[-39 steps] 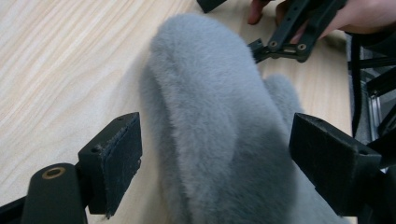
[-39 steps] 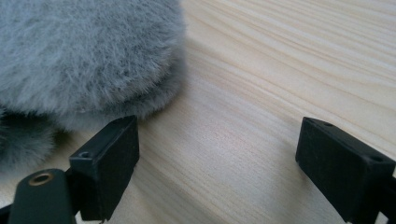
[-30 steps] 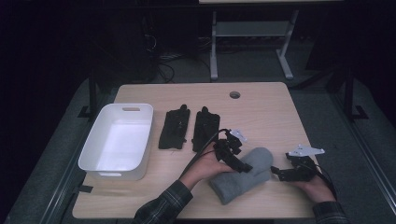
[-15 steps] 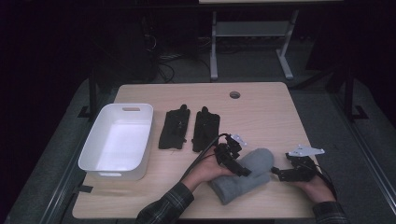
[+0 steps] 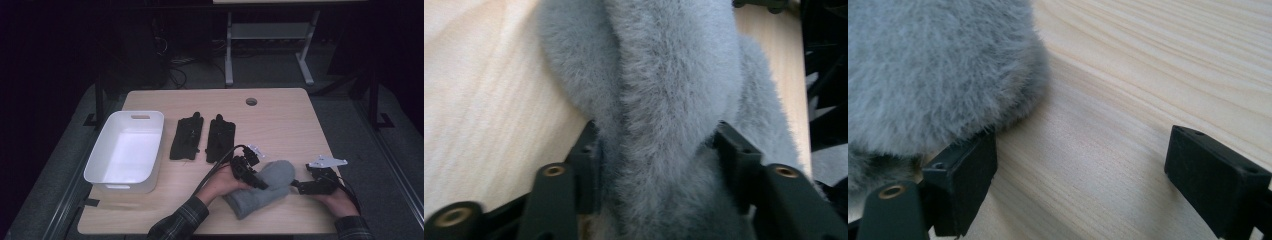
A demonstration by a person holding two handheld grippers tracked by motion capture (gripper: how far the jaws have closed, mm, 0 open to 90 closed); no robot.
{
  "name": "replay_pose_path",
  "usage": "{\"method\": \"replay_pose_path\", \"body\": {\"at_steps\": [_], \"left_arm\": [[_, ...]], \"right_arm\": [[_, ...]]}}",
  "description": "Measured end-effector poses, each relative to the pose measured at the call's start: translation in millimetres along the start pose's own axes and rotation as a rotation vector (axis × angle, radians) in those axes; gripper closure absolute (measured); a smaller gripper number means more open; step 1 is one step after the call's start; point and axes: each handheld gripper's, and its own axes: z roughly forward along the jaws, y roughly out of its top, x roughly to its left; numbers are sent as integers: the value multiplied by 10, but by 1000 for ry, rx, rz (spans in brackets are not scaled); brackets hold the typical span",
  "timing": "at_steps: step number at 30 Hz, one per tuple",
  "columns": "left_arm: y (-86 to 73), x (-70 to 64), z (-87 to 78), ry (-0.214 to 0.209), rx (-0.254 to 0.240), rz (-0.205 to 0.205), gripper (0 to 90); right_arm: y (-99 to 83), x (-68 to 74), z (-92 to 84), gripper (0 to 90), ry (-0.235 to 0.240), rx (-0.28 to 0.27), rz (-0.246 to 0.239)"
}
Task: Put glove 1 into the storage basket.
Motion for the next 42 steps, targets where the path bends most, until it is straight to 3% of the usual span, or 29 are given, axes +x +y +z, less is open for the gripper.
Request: {"method": "replay_pose_path", "body": {"at_steps": [4,9,19,24,42], "left_arm": [[5,-5,-6,-9,9,7,622],[34,-49,-24,14,30,38,734],[35,-72,-181,21,-30,28,756],[44,-61,-355,19,-55,19,755],[51,-85,-1011,90,-128,19,751]], "right_arm": [[0,1,0,134,0,0,0],[0,1,0,134,0,0,0],[1,0,0,134,0,0,1],[1,-1,0,134,0,0,0],[2,0,1,134,0,0,0]]}}
